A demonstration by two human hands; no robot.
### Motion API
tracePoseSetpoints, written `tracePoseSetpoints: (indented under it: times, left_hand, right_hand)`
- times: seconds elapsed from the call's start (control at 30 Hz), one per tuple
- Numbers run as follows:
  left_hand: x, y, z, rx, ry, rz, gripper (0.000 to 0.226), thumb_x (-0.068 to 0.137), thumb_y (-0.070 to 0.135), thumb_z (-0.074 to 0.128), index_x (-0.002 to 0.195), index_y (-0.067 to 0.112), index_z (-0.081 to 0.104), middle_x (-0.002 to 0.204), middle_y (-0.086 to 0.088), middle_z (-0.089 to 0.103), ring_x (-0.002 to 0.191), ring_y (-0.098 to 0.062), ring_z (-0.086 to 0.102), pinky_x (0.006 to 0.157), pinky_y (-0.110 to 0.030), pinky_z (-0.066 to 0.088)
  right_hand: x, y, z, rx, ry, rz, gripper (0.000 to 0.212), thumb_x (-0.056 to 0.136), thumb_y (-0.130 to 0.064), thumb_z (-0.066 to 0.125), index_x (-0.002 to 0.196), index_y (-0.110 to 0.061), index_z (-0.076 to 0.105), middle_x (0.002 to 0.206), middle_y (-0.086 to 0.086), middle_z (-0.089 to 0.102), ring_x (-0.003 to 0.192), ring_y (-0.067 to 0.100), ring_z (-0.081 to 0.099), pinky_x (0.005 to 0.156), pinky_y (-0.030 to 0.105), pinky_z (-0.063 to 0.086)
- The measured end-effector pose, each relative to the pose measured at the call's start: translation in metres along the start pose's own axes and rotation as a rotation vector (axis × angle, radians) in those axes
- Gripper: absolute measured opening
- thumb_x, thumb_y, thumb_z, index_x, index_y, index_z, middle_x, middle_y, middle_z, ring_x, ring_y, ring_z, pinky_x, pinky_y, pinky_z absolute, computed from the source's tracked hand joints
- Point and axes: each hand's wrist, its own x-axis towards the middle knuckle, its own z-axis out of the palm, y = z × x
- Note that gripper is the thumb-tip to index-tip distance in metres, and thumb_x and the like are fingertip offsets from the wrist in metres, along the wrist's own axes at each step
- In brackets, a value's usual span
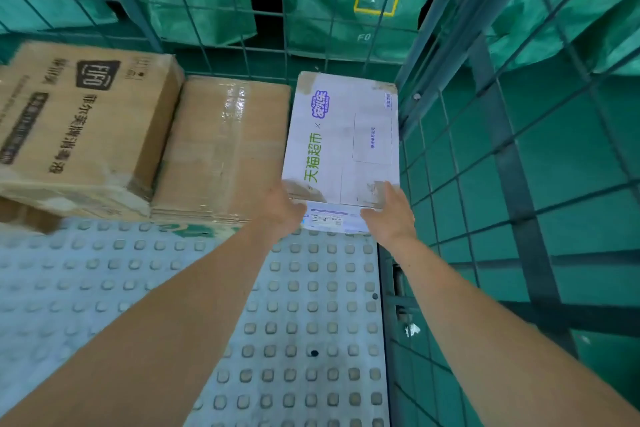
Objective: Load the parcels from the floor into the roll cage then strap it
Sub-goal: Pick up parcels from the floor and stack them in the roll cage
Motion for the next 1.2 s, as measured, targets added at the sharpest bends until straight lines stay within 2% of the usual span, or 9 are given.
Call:
tracePoseSetpoints:
  times: [0.1,0.2,0.37,0.5,0.63,0.73,0.83,1.07,1.2]
  left_hand:
    - [-0.032,-0.008,-0.014,-0.013,-0.057,0.064,0.033,0.090,0.013,0.056,0.123,0.011,0.058,0.114,-0.006,0.065,0.079,-0.016,0.055,0.045,-0.013,0.038]
    - [-0.083,-0.009,-0.037,-0.145,-0.046,0.036,0.017,0.090,0.008,0.059,0.106,0.012,0.061,0.095,-0.005,0.060,0.073,-0.018,0.052,0.060,-0.026,0.044]
    - [-0.175,-0.022,-0.086,-0.319,0.016,-0.022,0.034,0.093,0.006,0.059,0.126,0.007,0.051,0.087,0.000,0.049,0.073,-0.014,0.047,0.063,-0.025,0.038]
    - [-0.258,-0.049,-0.136,-0.364,0.025,-0.026,0.051,0.094,0.013,0.059,0.142,0.005,0.042,0.129,-0.009,0.057,0.094,-0.015,0.052,0.077,-0.025,0.041]
    - [-0.357,-0.084,-0.186,-0.427,0.107,-0.012,0.048,0.094,0.010,0.058,0.140,0.005,0.045,0.117,-0.003,0.057,0.089,-0.011,0.053,0.075,-0.015,0.044]
    - [-0.432,-0.118,-0.218,-0.497,0.237,-0.030,0.043,0.095,0.008,0.059,0.136,0.002,0.047,0.093,-0.002,0.056,0.073,-0.009,0.051,0.053,-0.008,0.039]
    - [-0.496,-0.164,-0.246,-0.525,0.337,-0.056,0.044,0.093,0.013,0.061,0.135,0.005,0.049,0.101,-0.004,0.058,0.072,-0.011,0.052,0.050,-0.011,0.041]
    - [-0.620,-0.278,-0.282,-0.645,0.497,-0.182,0.045,0.093,0.018,0.062,0.135,0.009,0.051,0.114,-0.007,0.058,0.100,-0.022,0.056,0.082,-0.029,0.046]
    - [-0.678,-0.331,-0.297,-0.718,0.618,-0.246,0.045,0.094,0.015,0.060,0.136,0.007,0.048,0.110,-0.006,0.056,0.081,-0.015,0.054,0.066,-0.024,0.043]
  right_hand:
    - [-0.038,-0.012,-0.008,0.042,-0.026,-0.027,0.072,0.089,-0.016,0.058,0.154,-0.029,0.030,0.153,0.002,0.036,0.135,0.029,0.040,0.091,0.032,0.048]
    - [-0.084,-0.030,-0.016,0.060,-0.051,-0.022,0.076,0.093,-0.016,0.059,0.159,-0.023,0.021,0.160,0.003,0.028,0.140,0.026,0.037,0.105,0.033,0.044]
    - [-0.181,-0.071,-0.024,0.183,-0.087,-0.022,0.068,0.099,-0.012,0.055,0.158,-0.019,0.022,0.160,0.001,0.029,0.111,0.017,0.050,0.076,0.018,0.039]
    - [-0.277,-0.104,-0.020,0.283,-0.096,-0.065,0.065,0.098,-0.012,0.058,0.156,-0.020,0.029,0.154,0.002,0.039,0.104,0.018,0.052,0.053,0.011,0.043]
    - [-0.380,-0.129,-0.007,0.372,-0.150,-0.109,0.055,0.096,-0.006,0.059,0.148,-0.013,0.042,0.126,0.008,0.059,0.105,0.038,0.057,0.068,0.040,0.048]
    - [-0.445,-0.139,0.015,0.361,-0.208,-0.197,0.054,0.093,-0.006,0.062,0.143,-0.015,0.045,0.127,-0.001,0.054,0.097,0.021,0.054,0.060,0.024,0.048]
    - [-0.507,-0.152,0.043,0.313,-0.241,-0.287,0.058,0.092,-0.010,0.064,0.146,-0.014,0.043,0.143,-0.003,0.043,0.120,0.020,0.053,0.080,0.029,0.048]
    - [-0.636,-0.179,0.117,0.219,-0.446,-0.425,0.062,0.091,-0.012,0.067,0.147,-0.013,0.041,0.151,0.006,0.044,0.117,0.019,0.055,0.095,0.035,0.047]
    - [-0.692,-0.196,0.165,0.146,-0.561,-0.557,0.060,0.089,-0.007,0.068,0.144,-0.008,0.044,0.146,0.011,0.049,0.110,0.019,0.059,0.079,0.024,0.045]
